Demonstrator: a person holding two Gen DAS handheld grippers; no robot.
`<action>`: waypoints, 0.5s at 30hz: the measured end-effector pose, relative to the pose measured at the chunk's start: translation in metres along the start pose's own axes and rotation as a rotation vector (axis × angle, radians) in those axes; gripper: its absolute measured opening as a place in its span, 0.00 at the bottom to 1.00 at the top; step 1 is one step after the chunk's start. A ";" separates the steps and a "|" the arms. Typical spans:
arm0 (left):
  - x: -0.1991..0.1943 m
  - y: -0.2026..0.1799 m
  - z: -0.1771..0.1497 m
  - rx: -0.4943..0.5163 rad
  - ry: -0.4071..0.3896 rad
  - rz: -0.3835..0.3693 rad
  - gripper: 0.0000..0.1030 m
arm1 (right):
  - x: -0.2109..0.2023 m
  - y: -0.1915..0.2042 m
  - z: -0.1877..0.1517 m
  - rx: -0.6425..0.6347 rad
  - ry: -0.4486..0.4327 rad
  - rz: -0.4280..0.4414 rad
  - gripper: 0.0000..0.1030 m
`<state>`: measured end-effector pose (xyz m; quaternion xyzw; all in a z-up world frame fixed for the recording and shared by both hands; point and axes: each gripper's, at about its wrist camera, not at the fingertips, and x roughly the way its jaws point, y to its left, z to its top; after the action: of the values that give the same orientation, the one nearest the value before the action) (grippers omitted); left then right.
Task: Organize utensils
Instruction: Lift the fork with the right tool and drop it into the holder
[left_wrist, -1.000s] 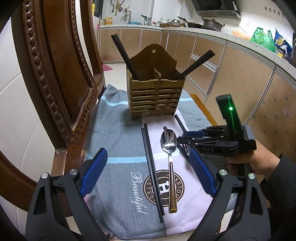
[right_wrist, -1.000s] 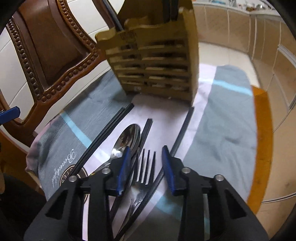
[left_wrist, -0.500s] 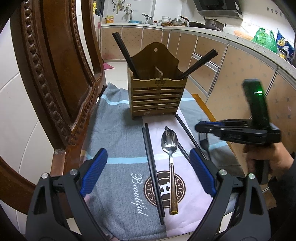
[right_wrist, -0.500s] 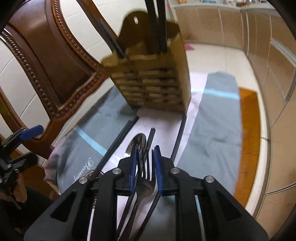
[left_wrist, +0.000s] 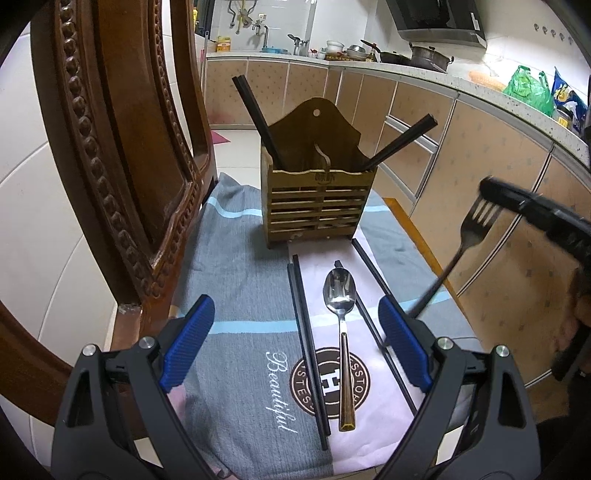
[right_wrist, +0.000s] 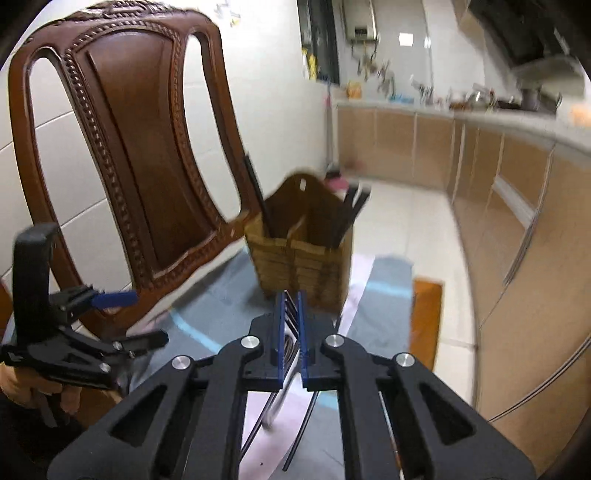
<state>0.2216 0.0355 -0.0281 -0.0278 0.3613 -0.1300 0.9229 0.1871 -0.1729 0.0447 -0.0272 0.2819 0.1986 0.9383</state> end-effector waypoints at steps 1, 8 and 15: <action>0.000 0.001 0.000 -0.002 0.001 -0.001 0.86 | -0.003 0.000 0.003 0.003 -0.005 -0.001 0.05; -0.004 0.010 0.002 -0.017 -0.014 -0.001 0.86 | -0.016 0.008 0.010 0.033 -0.023 -0.067 0.02; -0.014 0.025 0.006 -0.074 -0.031 -0.024 0.86 | -0.024 0.036 0.073 -0.086 -0.085 -0.186 0.02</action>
<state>0.2210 0.0633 -0.0183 -0.0680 0.3512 -0.1271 0.9251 0.1929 -0.1365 0.1215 -0.0848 0.2293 0.1237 0.9617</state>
